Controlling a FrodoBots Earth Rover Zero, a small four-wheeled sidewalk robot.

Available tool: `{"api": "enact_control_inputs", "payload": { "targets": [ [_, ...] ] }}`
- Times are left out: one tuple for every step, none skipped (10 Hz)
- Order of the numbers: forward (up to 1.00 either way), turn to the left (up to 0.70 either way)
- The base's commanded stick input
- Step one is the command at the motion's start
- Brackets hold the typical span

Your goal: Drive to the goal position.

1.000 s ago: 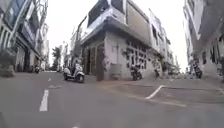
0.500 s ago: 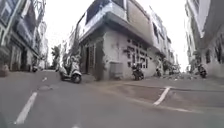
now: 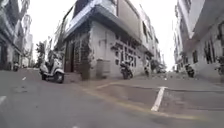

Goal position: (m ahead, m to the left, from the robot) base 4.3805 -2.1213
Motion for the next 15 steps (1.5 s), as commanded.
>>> {"api": "enact_control_inputs", "payload": {
  "targets": [
    [1.00,0.00],
    [1.00,0.00],
    [1.00,0.00],
    [1.00,0.00],
    [1.00,0.00],
    [1.00,0.00],
    [1.00,0.00],
    [1.00,0.00],
    [1.00,0.00],
    [1.00,0.00],
    [1.00,0.00],
    [1.00,0.00],
    [1.00,-0.14],
    [1.00,-0.37],
    [1.00,-0.40]
  ]
}}
